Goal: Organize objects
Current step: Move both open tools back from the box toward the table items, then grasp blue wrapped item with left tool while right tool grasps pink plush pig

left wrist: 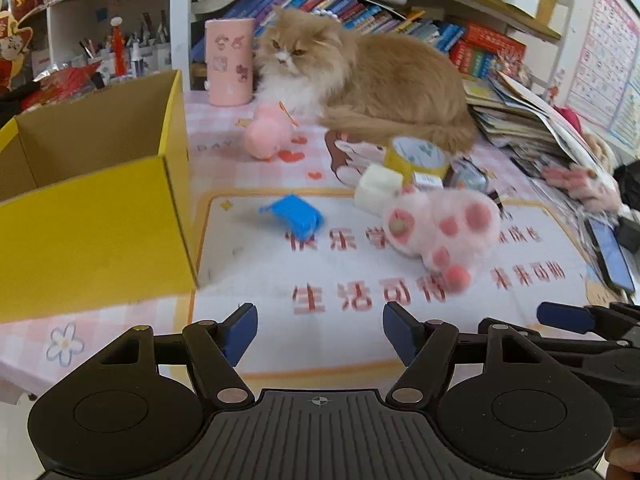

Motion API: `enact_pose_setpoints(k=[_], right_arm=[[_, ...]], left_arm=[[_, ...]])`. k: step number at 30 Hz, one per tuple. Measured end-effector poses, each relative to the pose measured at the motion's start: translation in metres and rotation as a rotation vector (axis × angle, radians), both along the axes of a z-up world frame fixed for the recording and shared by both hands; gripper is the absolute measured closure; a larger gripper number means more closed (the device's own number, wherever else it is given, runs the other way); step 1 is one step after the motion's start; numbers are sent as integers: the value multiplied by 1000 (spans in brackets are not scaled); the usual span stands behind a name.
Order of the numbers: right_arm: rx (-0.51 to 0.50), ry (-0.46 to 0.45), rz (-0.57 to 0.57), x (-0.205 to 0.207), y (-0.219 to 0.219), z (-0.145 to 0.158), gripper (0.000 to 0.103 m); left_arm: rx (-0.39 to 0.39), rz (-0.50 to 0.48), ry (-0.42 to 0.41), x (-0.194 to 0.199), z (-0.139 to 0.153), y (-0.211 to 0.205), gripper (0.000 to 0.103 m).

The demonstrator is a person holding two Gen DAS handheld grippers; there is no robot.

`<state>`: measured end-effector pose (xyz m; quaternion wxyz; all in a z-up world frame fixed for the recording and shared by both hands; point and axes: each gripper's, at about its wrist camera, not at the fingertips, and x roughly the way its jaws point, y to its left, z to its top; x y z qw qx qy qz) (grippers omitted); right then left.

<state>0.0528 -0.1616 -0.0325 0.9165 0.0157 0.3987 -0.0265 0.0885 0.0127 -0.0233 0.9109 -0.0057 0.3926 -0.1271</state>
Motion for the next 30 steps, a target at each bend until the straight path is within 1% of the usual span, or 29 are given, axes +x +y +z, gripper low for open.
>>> enact_pose_setpoints(k=[1,5,9,12,14,17,20,23,30], right_arm=[[1,-4,8,5,-2,1,42],[1,-26,36,20,-12,3,31],[-4,-33,80,35,-20,0,29],[-20,-39,125,46,-23,-3,25],[-26,-46,151,54,-26,-5,20],[-10,-45,200,67,-29,-8,18],[8,-46,257,80,-28,-10,17],[3,-56,303,89,-25,-11,17],[6,-54,350,106,-23,-16,17]], left_arm=[[4,12,-3,4,1,-2,32],[26,65,-14,19,2,-8,32],[52,117,-6,35,0,-14,32],[67,154,-9,48,0,-17,32],[78,181,-10,56,0,-20,32],[90,218,-8,66,0,-23,32],[103,248,-3,72,-1,-26,32],[120,270,4,74,-4,-28,32],[123,319,26,84,-14,-26,32]])
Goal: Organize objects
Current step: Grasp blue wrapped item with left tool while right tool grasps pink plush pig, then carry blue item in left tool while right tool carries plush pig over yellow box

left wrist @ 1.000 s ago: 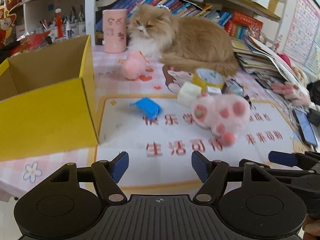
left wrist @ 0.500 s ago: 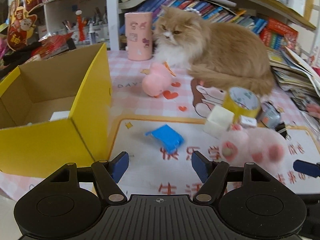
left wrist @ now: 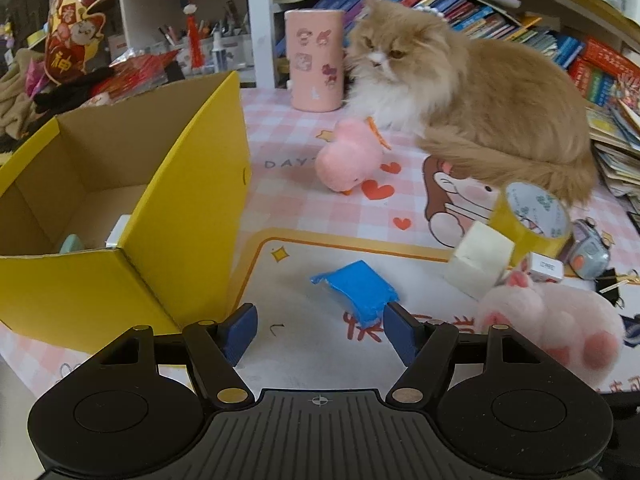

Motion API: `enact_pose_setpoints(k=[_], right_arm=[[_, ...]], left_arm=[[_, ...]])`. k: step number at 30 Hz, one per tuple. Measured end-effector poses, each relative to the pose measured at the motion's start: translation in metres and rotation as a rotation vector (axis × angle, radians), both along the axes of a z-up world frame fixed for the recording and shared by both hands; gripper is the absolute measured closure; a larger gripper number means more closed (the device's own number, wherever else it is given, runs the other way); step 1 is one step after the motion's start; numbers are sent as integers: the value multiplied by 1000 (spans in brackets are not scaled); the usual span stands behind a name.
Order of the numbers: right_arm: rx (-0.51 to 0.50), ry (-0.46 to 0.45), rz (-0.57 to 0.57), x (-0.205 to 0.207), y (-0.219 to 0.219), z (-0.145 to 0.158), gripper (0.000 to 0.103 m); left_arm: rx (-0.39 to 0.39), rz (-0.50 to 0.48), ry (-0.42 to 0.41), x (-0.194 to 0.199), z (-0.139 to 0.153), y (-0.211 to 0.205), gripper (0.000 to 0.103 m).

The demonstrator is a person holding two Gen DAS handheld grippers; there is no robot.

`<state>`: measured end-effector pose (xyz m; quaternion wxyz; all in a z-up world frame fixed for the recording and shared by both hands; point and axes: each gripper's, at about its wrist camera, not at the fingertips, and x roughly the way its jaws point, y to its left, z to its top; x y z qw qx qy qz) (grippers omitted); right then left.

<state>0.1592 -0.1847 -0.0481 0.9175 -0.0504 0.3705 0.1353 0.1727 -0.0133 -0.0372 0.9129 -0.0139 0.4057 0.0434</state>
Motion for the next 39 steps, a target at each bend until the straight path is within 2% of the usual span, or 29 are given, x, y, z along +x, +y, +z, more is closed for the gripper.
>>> enact_pose_setpoints(k=[9,12,15,18,19,20,23,27,33,39], right_arm=[[-2,3,33,9,-1,-4,18],[0,1,42,7,-1,-6,23],[-10,-20,57,3,0,-6,29],[-11,-35,56,0,-1,-6,34],[-10,-40,52,-1,-2,-6,37],[-8,-43,48,-3,-3,-6,40],[18,-36,25,-3,-6,-4,45],[72,-35,-45,-9,-13,6,45],[120,-27,-113,-27,-19,15,45],[116,-12,-136,-48,-11,14,45]], left_arm=[[-18,27,39,30,-18,-13,32],[-31,45,39,34,-22,-18,32],[-35,67,34,36,-25,-20,38],[-8,70,11,37,-26,-22,60],[-4,67,3,37,-25,-21,72],[-11,64,1,37,-25,-19,73],[-49,68,-3,33,-21,-11,75],[-85,28,-50,15,-4,-7,75],[-91,-51,-91,-16,16,-6,76],[-96,-95,-100,-45,22,2,76]])
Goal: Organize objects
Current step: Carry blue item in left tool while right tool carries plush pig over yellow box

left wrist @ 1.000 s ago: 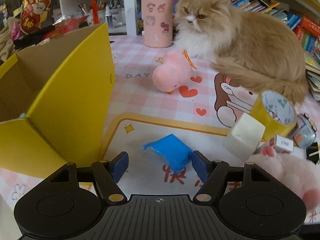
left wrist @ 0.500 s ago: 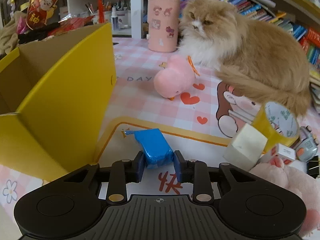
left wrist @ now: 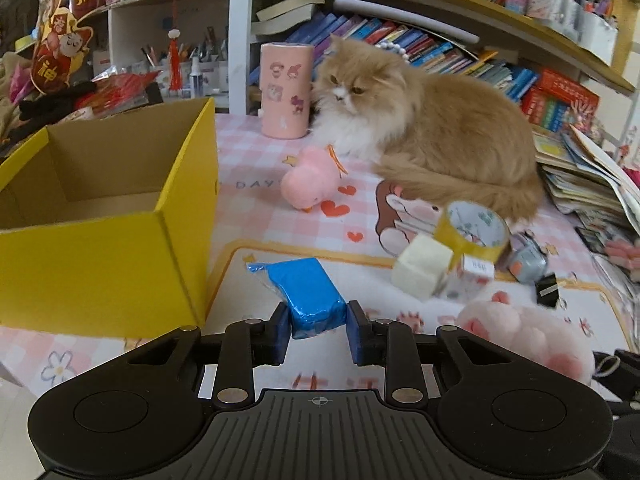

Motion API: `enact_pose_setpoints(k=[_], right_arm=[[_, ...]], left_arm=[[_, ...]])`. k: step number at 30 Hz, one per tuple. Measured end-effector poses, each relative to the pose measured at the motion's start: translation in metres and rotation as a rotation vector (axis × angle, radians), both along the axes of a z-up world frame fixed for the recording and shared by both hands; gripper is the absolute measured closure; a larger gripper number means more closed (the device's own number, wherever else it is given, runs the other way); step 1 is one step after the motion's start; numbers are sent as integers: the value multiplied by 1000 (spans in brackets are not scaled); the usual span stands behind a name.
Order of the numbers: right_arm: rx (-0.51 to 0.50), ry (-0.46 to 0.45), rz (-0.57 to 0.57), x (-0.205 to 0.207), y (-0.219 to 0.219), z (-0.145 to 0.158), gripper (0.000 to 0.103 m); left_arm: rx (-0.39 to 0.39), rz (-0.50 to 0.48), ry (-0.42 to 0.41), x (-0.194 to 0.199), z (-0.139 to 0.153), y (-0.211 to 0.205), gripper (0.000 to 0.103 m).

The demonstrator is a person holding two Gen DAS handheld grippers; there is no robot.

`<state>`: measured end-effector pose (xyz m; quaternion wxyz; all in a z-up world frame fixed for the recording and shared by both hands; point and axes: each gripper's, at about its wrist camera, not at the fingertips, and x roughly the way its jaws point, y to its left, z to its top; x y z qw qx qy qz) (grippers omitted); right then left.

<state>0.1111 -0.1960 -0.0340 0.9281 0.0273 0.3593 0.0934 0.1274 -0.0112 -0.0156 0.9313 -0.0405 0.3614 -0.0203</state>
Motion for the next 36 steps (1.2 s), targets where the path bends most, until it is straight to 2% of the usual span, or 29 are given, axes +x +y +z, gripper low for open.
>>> enact_pose_setpoints(k=[5,9,18,27,31,36], right_arm=[[-8,-7,-15,-24,17,7,45],[12,23,-37,-42,35,10,45],[7,38,0,-100,107,17,45],[15,-6,65,-130,183,31,45],[-7,-52,115,-138,214,40,45],[-21,-126,154,-134,243,59,45]], left_arm=[[-30,-17,1,-27,1,20,76],[-55,-28,-10,-54,5,46,76],[-55,-36,-47,-110,21,113,77],[-52,16,-129,-148,36,185,77],[-54,41,-159,-157,42,211,77],[-41,54,-242,-160,60,236,77]])
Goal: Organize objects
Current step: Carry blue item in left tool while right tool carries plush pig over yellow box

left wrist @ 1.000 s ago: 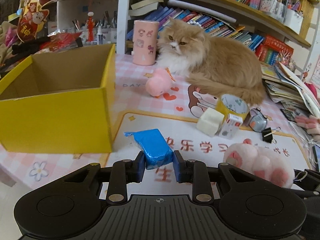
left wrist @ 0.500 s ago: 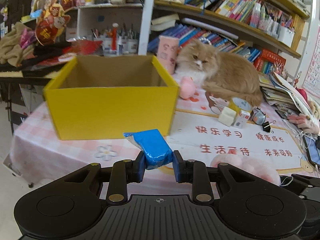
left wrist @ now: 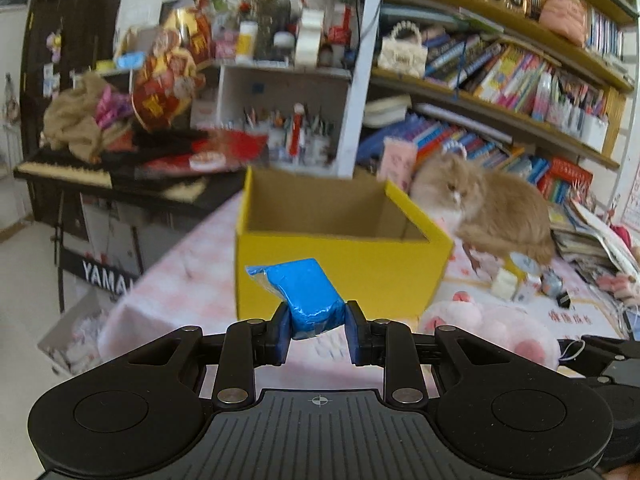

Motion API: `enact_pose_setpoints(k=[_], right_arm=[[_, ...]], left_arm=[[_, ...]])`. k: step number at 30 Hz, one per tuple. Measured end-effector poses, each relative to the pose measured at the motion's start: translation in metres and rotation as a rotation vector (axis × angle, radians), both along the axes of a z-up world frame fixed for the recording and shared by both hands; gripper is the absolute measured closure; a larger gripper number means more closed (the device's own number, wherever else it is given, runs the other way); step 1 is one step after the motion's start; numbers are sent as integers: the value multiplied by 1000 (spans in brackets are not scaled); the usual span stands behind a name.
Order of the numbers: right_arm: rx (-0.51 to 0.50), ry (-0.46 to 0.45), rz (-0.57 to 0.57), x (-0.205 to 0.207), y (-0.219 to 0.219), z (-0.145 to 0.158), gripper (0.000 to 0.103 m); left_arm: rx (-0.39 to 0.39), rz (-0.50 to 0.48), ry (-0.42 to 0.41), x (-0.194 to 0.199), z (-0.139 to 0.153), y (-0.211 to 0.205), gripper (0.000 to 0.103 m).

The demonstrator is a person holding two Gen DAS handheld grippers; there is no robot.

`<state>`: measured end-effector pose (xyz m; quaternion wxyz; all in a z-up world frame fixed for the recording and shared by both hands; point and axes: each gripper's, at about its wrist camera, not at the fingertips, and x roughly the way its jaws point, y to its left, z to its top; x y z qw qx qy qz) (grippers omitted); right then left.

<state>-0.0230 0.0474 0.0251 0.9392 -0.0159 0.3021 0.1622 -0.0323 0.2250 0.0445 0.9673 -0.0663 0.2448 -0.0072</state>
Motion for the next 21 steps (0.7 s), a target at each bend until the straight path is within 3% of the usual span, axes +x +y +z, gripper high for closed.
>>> enact_pose_setpoints(k=[7,13,21], right_arm=[[3,-107,3,41,20,36,45],[23,-176,-34,101,23,63,45],[6,-112,8,168,42,55,44]], left_arm=[[25,-2,-111,33,26,20,77],[57,-20,-143,79,35,19,77],[89,-49,-22,130,7,7,77]])
